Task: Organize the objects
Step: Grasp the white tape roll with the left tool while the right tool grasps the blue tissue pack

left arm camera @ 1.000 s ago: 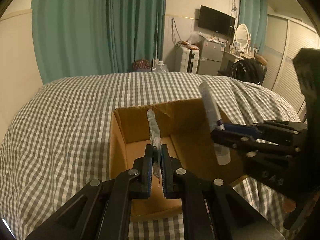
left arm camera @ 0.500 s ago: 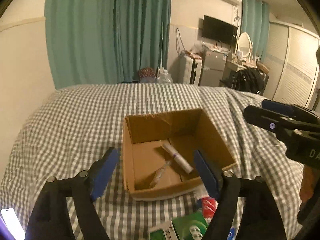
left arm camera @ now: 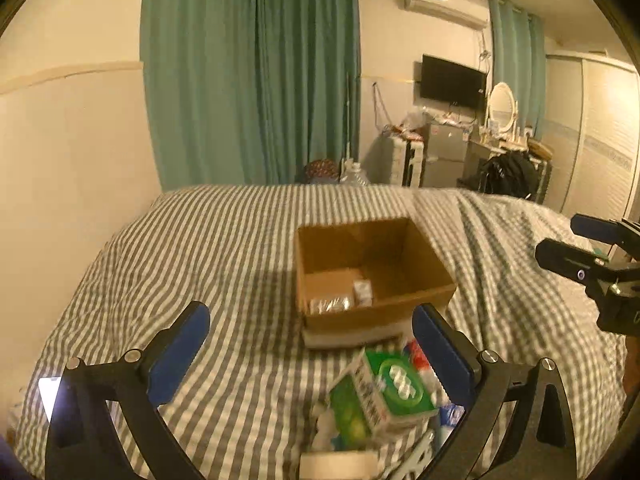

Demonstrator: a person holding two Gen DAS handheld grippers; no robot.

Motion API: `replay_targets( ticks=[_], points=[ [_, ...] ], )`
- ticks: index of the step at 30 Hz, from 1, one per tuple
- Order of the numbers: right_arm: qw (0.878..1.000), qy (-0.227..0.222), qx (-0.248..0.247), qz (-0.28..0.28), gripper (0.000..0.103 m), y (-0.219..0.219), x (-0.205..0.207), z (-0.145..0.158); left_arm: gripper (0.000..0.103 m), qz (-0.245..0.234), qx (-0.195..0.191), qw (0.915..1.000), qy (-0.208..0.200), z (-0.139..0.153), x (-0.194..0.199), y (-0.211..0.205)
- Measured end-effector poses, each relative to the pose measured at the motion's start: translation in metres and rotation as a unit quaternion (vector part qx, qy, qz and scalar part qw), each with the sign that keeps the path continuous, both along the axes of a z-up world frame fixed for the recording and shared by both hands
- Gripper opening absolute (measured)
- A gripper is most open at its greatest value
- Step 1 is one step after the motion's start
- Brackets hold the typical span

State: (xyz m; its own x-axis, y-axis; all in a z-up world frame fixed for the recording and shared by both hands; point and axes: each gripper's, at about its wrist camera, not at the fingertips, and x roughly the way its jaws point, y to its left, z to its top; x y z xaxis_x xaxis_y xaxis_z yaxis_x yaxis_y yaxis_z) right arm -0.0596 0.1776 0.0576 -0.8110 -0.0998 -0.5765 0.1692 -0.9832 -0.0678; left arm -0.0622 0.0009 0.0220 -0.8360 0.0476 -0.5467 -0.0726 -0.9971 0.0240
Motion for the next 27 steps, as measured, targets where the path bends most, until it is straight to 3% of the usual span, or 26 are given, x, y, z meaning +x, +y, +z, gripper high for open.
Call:
replay_targets(
  ticks=[6, 12, 18, 27],
  points=[
    [0.997, -0.078, 0.005, -0.015, 0.091, 0.005, 0.002, -0.08, 0.103, 0.022, -0.019, 0.9986, -0.045, -0.052, 0.016, 0.0],
    [0.986, -0.164, 0.009, -0.024, 0.091, 0.002, -0.003, -0.151, 0.103, 0.017, -0.018, 0.9937, -0.109, -0.101, 0.018, -0.002],
    [0.978, -0.208, 0.016, -0.023, 0.091, -0.003, -0.007, -0.185, 0.103, -0.006, 0.001, 0.9866, -0.163, -0.135, 0.02, 0.01],
    [0.965, -0.258, 0.029, -0.025, 0.091, -0.002, -0.01, -0.219, 0.103, -0.007, 0.012, 0.9789, -0.204, -0.174, 0.011, 0.013]
  ],
)
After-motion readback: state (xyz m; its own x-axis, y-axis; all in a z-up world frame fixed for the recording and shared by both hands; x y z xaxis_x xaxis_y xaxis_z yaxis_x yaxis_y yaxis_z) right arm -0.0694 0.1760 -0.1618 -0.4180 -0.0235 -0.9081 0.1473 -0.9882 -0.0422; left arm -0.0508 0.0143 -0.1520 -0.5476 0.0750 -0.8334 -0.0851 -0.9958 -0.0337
